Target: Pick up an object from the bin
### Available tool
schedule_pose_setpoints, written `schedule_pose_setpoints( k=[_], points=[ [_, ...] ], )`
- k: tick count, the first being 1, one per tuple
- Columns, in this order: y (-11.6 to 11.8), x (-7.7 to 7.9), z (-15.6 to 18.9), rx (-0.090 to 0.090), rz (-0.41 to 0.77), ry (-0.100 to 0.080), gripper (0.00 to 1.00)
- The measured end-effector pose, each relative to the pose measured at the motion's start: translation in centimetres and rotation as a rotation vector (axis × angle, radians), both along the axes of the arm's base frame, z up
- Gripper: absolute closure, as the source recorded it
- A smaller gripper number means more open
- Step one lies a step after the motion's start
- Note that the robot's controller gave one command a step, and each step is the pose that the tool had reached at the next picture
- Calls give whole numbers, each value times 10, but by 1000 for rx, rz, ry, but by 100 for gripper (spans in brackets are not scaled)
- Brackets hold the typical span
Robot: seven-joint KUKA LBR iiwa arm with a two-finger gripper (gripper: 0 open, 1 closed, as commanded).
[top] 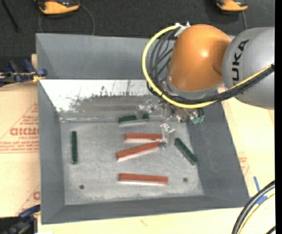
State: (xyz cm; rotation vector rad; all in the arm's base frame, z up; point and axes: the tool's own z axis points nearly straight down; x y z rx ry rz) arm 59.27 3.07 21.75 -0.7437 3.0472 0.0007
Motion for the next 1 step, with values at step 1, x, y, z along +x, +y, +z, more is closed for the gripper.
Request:
schedule_pose_setpoints(
  k=[1],
  points=[
    [-13,-52,-135,0,191,8,0]
  ],
)
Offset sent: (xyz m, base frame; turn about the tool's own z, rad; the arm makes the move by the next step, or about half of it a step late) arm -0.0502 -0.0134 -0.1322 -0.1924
